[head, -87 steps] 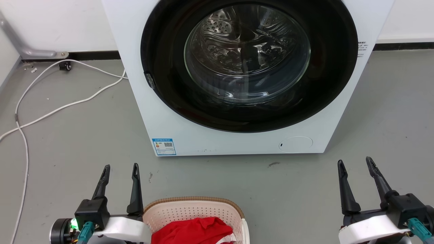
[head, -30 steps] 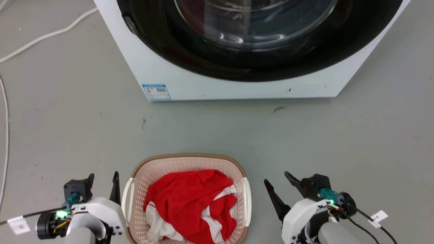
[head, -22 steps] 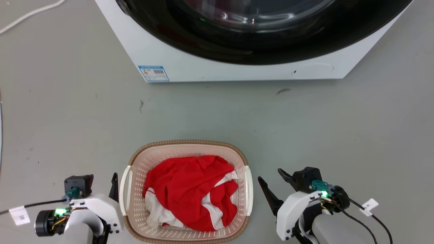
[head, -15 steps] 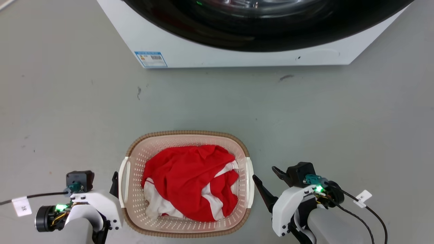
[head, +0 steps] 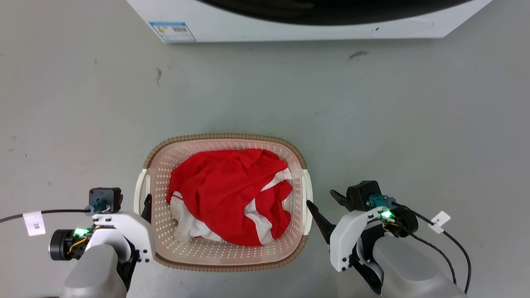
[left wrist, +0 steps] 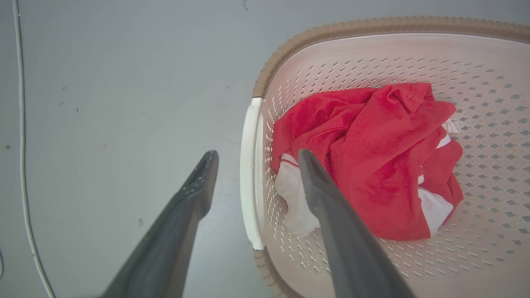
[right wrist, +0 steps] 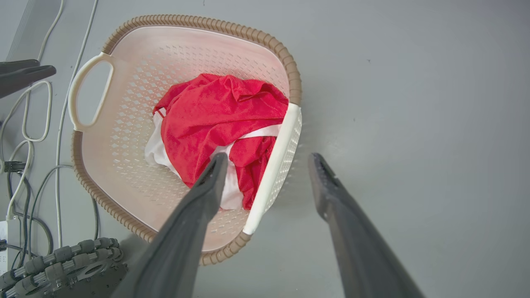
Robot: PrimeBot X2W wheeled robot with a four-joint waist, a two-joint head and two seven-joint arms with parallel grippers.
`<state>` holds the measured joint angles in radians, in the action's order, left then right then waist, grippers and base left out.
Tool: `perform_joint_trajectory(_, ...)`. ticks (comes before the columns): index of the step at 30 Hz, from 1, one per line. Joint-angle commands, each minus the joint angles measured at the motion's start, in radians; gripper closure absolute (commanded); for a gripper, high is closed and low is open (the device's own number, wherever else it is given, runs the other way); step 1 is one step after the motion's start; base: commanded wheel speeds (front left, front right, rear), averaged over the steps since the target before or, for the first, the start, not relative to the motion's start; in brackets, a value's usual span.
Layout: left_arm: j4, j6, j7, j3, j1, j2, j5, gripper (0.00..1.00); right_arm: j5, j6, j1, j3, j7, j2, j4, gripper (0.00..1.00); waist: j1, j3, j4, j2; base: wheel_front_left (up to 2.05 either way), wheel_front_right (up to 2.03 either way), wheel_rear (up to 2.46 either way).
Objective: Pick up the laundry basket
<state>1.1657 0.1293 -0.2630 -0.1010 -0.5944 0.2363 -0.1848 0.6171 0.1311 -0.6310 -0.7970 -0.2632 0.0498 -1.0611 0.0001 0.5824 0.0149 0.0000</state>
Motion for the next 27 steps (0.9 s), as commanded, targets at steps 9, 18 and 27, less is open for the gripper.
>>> perform_joint_trajectory(9,0.045,0.001,-0.003,-0.062,-0.070,0.015,-0.040,0.00,0.064,-0.001,-0.070,-0.063,-0.002,0.001,-0.031,0.00,-0.0001,0.092,0.009,0.0000,0.00,0.00,0.00)
perform_joint_trajectory(18,0.070,0.001,-0.003,-0.118,-0.119,0.011,-0.075,0.00,0.126,-0.001,-0.117,-0.133,-0.001,0.001,-0.063,0.00,-0.0001,0.160,0.020,0.0000,0.00,0.00,0.00)
perform_joint_trajectory(27,0.087,0.001,-0.003,-0.158,-0.154,0.002,-0.104,0.00,0.167,-0.001,-0.160,-0.186,-0.001,0.001,-0.083,0.00,-0.0001,0.218,0.030,0.0000,0.00,0.00,0.00)
